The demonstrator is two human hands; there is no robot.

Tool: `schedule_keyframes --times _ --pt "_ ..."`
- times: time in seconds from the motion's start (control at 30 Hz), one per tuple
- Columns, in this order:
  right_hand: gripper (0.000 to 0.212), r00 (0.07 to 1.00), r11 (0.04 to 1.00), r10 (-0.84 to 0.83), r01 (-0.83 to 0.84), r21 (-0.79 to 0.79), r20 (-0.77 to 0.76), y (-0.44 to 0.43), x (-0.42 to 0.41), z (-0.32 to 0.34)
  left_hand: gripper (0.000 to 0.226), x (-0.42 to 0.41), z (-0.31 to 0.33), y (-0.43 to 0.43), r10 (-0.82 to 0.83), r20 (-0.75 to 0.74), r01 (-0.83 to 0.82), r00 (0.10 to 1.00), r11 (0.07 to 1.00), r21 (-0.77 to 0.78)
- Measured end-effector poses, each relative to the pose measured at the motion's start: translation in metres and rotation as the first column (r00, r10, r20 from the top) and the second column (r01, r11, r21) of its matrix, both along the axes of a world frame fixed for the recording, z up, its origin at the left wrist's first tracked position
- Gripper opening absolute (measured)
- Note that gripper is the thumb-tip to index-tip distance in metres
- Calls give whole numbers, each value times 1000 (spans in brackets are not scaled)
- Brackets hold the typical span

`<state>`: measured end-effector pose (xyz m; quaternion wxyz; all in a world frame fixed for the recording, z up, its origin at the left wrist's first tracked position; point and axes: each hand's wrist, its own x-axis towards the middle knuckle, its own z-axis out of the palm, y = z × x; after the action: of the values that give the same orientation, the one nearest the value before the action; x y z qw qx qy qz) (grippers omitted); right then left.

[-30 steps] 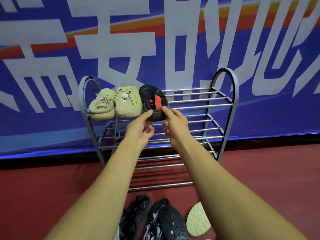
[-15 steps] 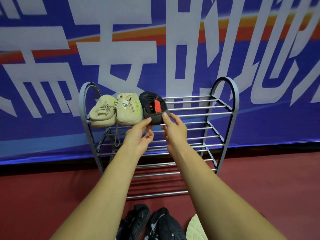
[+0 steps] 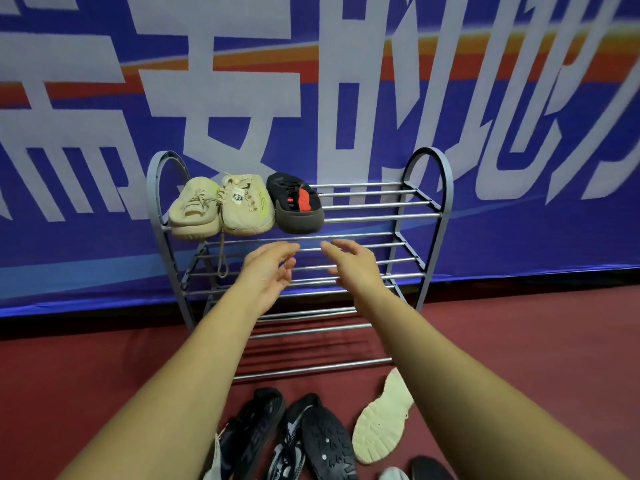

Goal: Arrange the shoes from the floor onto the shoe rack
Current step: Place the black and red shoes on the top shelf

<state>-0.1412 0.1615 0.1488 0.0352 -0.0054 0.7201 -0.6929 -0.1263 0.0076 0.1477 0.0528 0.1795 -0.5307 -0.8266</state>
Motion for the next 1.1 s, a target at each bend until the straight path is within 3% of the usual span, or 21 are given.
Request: schedule_keyframes --times 0.1,0.2,0.3,0.47,0.67,0.8,0.93,1.1 --pt "48 999 979 52 -50 198 -9 31 17 -9 14 15 -10 11 -104 83 122 991 960 -252" --pt "46 998 949 63 -61 310 2 62 32 -31 22 28 -26 23 -208 187 274 960 827 -491" --pt "49 995 892 65 -92 442 75 91 42 -61 25 34 -55 42 -241 240 338 940 740 -582" --pt "47 978 818 29 -143 557 208 142 53 -114 22 37 -108 83 -294 377 472 878 666 -578" --pt "51 953 659 -3 -225 718 302 202 59 -165 25 24 -148 146 -368 456 584 810 574 -574" --pt "62 931 638 -78 -229 735 358 244 60 -206 20 17 -182 191 -418 515 662 749 515 -545" --pt "40 889 629 -149 -253 736 433 281 68 -248 15 17 -224 230 -451 602 751 659 435 -496" --pt "40 822 648 -232 -268 713 520 307 79 -288 14 20 -280 279 -507 653 826 563 336 -452"
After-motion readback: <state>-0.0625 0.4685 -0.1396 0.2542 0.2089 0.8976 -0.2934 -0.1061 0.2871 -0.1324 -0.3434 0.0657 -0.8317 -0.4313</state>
